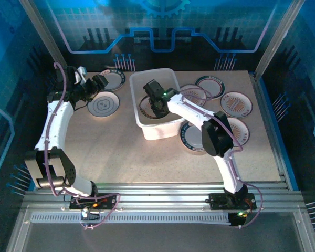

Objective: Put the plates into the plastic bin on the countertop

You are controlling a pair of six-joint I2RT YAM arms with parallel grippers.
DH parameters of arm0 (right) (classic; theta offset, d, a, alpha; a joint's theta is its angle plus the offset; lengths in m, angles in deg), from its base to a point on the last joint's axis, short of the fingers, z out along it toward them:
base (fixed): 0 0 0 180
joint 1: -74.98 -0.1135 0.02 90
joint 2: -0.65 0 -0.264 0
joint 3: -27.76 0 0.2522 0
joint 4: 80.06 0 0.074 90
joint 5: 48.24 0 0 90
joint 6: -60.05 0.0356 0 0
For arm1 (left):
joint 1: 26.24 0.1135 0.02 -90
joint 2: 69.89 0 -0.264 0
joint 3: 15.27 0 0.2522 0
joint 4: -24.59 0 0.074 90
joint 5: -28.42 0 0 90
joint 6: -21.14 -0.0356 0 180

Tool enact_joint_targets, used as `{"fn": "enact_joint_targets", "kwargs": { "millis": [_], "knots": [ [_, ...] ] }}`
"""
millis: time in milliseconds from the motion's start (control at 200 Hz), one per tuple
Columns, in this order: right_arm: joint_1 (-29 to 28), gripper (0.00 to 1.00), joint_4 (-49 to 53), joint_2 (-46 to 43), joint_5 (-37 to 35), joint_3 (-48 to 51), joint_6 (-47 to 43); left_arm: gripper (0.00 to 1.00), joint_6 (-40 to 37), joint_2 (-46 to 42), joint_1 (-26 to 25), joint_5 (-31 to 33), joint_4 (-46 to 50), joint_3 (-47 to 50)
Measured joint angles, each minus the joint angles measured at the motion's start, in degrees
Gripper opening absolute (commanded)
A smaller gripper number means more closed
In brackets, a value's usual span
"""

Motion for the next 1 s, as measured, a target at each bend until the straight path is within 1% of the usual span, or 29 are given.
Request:
{"fn": "enact_joint_targets", "kwargs": {
  "millis": [205, 385, 465, 590, 785, 845, 870, 880, 1001],
  "knots": [
    [-0.3, 0.14, -0.2, 0.5, -0.4, 0.0, 1.3, 0.74, -0.8, 0.0, 0.0, 0.0, 0.9, 0.0],
    [-0.3, 0.22, -1.4, 1.5, -0.5, 0.0, 1.7, 0.74, -1.0, 0.0, 0.0, 0.0, 1.2, 0.0],
    [-0.3, 0.29, -1.9, 2.3, -0.6, 0.0, 1.6, 0.74, -1.0, 0.0, 0.0, 0.0, 1.2, 0.1],
    [-0.3, 0.44, -2.2, 3.1, -0.8, 0.0, 0.3, 0.74, -1.0, 0.0, 0.0, 0.0, 1.2, 0.6],
    [-0.3, 0.72, -2.6, 3.3, -1.3, 0.0, -1.7, 0.74, -1.0, 0.0, 0.0, 0.2, 1.7, 1.0],
    [-0.3, 0.87, -2.6, 3.3, -1.5, 0.0, -2.0, 0.74, -1.0, -0.1, 0.0, 0.2, 1.7, 1.4],
    [-0.3, 0.98, -2.5, 3.3, -1.6, 0.0, -2.1, 0.74, -1.0, -0.1, 0.0, 0.2, 1.7, 1.6],
    [-0.3, 1.00, -2.4, 3.3, -1.5, 0.0, -2.8, 0.74, -1.0, -0.1, 0.0, 0.2, 1.7, 1.6],
    [-0.3, 1.00, -1.4, 3.8, -1.7, -1.5, -4.1, 0.74, -1.0, -0.1, 0.0, 0.2, 2.1, 2.2]
  ]
}}
